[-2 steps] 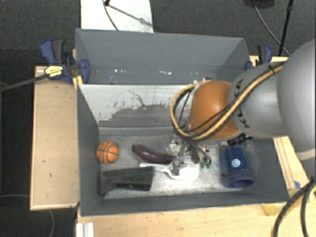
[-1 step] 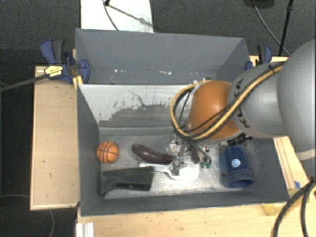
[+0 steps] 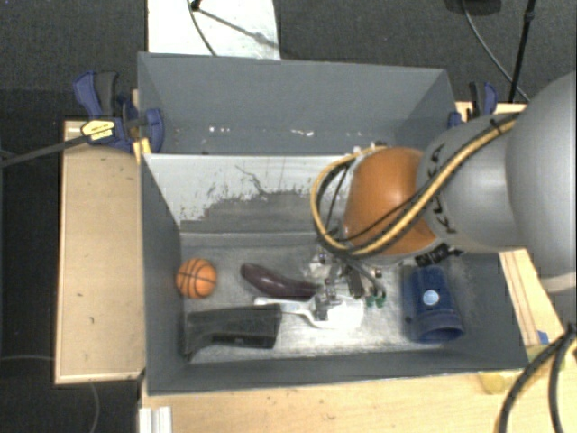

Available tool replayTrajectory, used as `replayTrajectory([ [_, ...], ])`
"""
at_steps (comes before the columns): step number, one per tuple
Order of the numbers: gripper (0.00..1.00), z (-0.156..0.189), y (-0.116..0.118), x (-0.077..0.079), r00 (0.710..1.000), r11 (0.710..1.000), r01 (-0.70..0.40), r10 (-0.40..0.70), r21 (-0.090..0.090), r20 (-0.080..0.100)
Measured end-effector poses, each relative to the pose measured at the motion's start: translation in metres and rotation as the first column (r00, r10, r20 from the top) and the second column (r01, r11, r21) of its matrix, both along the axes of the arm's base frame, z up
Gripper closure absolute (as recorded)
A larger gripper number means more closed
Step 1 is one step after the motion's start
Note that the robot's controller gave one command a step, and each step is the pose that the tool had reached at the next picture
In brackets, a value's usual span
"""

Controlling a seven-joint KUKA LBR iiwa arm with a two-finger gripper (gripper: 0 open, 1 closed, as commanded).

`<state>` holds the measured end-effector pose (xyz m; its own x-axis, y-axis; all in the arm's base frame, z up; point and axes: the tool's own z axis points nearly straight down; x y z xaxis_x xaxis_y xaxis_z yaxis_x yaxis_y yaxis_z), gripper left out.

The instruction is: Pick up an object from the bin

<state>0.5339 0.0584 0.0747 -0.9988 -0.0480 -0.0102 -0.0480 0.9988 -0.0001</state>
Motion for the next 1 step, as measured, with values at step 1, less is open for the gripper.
replayTrajectory([
  [1, 1.0, 0.0008, 0.0022, 0.0046, 1.0, 1.0, -0.028, 0.028, -0.002, -0.007],
])
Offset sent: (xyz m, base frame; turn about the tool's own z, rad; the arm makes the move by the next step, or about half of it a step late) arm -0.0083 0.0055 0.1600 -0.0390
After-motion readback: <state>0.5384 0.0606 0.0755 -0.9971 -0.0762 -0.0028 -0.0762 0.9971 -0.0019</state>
